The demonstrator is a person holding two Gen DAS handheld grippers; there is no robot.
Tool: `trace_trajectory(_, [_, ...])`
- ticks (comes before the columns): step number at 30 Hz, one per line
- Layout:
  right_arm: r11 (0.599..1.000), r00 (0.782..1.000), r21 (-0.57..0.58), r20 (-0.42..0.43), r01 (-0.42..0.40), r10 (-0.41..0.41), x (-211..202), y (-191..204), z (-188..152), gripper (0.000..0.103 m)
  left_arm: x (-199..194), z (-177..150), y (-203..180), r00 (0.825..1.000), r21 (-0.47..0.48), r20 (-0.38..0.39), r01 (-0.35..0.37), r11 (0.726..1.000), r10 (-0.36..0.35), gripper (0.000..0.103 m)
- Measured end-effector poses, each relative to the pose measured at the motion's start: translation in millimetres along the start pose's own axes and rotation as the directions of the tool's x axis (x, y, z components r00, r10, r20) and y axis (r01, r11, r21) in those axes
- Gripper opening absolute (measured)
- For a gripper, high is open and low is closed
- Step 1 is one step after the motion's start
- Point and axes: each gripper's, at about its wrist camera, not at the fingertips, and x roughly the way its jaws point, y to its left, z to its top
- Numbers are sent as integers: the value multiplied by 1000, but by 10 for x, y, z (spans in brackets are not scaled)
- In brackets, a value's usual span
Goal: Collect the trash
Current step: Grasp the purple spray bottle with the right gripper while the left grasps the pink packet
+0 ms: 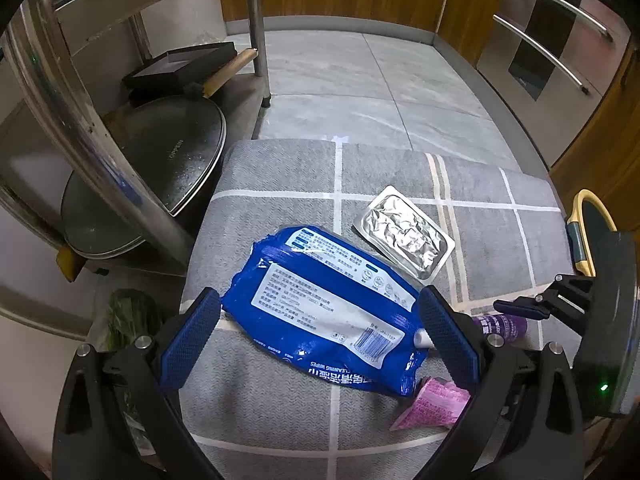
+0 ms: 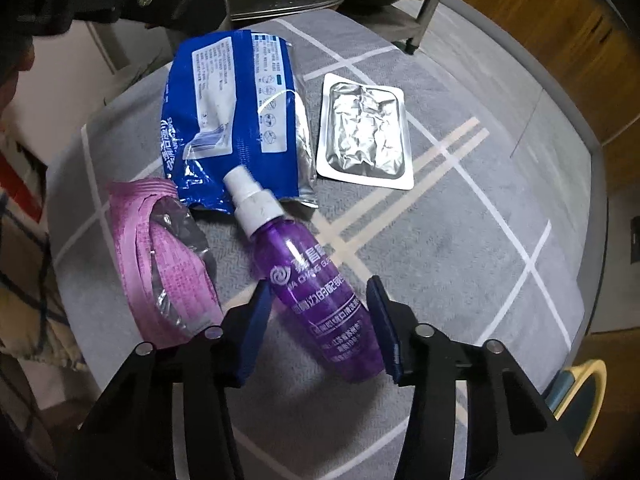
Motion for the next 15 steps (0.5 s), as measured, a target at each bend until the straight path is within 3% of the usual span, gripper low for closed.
trace_trajectory(2, [996, 999, 72, -6, -53, 54, -35, -109, -22, 38, 8, -2, -12, 1000, 2, -3, -2, 1000, 2, 97])
trace_trajectory(5, [988, 997, 134, -2, -75, 76, -101, -267, -80, 37, 11, -6, -28, 1000, 8, -4, -3, 1000, 3, 97])
trace_trajectory(10, [957, 999, 289, -21, -24, 31, -134, -628, -196, 35, 19, -46, -100, 998, 26, -32, 54, 998, -53, 92])
trace_trajectory(15, [929, 996, 367, -94, 35, -1, -50, -830, -321, 35, -64, -181, -268, 982, 48, -72, 177, 983, -174, 84])
